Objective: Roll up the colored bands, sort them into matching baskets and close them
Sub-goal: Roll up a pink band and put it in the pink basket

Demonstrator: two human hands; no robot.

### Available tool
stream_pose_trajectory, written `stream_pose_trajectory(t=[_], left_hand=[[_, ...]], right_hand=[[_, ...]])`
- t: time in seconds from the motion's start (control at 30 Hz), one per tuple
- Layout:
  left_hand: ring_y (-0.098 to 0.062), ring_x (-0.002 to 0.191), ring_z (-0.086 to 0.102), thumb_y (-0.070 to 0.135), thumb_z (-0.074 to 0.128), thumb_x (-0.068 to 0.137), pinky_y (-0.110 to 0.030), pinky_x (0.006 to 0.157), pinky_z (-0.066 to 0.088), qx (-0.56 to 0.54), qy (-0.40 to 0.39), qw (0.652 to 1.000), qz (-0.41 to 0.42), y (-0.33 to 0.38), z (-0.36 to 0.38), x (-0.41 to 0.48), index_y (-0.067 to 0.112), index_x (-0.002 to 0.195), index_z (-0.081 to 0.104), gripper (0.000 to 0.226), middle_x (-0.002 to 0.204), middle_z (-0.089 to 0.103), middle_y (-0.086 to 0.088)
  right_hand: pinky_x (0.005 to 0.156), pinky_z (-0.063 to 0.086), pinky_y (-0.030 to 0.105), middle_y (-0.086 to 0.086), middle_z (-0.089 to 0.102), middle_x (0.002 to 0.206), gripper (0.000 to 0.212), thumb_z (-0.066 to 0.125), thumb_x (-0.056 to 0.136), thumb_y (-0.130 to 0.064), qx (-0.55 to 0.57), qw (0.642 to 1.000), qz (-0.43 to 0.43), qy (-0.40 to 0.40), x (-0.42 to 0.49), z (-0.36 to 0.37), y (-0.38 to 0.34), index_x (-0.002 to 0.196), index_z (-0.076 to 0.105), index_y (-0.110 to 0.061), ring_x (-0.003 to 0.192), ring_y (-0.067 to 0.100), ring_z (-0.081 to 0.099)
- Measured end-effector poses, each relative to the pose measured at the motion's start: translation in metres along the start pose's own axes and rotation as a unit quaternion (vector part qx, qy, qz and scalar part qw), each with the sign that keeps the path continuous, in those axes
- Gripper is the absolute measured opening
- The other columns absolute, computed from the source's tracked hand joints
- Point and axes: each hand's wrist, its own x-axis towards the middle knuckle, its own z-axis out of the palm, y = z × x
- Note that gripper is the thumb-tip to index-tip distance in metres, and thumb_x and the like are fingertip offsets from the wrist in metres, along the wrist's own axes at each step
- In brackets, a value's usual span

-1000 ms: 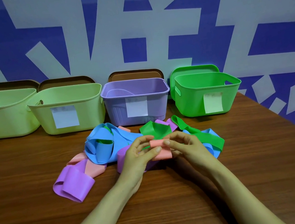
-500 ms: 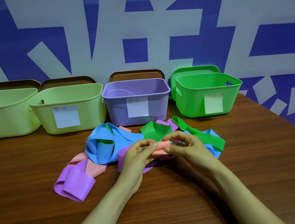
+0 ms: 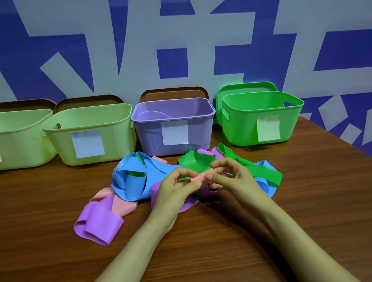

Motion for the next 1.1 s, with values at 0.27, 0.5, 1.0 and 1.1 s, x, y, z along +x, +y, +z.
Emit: stream_pose_trajectory(t=[0.27,0.5,1.0,1.1], left_hand=[[-0.007,0.083,0.065,0.004,0.065,0.086,-0.017,0.075,0.053,0.106,-0.076,0.989,0.064,0.051,-0.006,-0.005,0.011,0.098,0.063,0.015,0.094,0.068,-0.001],[-0.021,0.089,0.063,-0.004,0.060,0.086,-0.030,0.089,0.051,0.032,-0.023,0.997,0.059,0.074,-0.027,0.032,0.007,0.098,0.063,0.016,0.098,0.066,-0.014],[-0.008,0.066,0.068,-0.008,0.059,0.085,-0.016,0.066,0.056,-0.068,0.162,0.982,-0.071,0.181,-0.119,0.135,0.004,0.089,0.060,0.012,0.075,0.069,-0.006],[-0.011,0.069,0.069,-0.007,0.061,0.084,-0.018,0.071,0.057,-0.072,0.190,0.975,-0.089,0.210,-0.148,0.144,0.000,0.092,0.059,0.010,0.083,0.067,-0.014]], right_hand=[[0.072,0.053,0.022,0.006,0.064,0.084,0.029,0.072,0.080,-0.001,-0.094,0.990,-0.102,0.002,0.000,0.013,-0.036,0.102,0.054,-0.009,0.077,0.013,0.064],[0.094,0.053,0.035,0.014,0.071,0.100,0.027,0.080,0.075,-0.020,-0.042,0.996,-0.073,0.004,0.046,0.046,-0.058,0.095,0.069,-0.006,0.100,0.024,0.067],[0.069,0.053,0.015,0.012,0.062,0.083,0.018,0.063,0.086,0.000,-0.045,0.984,0.085,-0.148,0.211,0.156,-0.136,0.103,0.063,0.006,0.067,0.008,0.061],[0.067,0.052,0.014,0.009,0.064,0.079,0.011,0.066,0.085,-0.002,-0.057,0.981,0.098,-0.159,0.235,0.199,-0.151,0.094,0.065,0.004,0.064,0.005,0.061]])
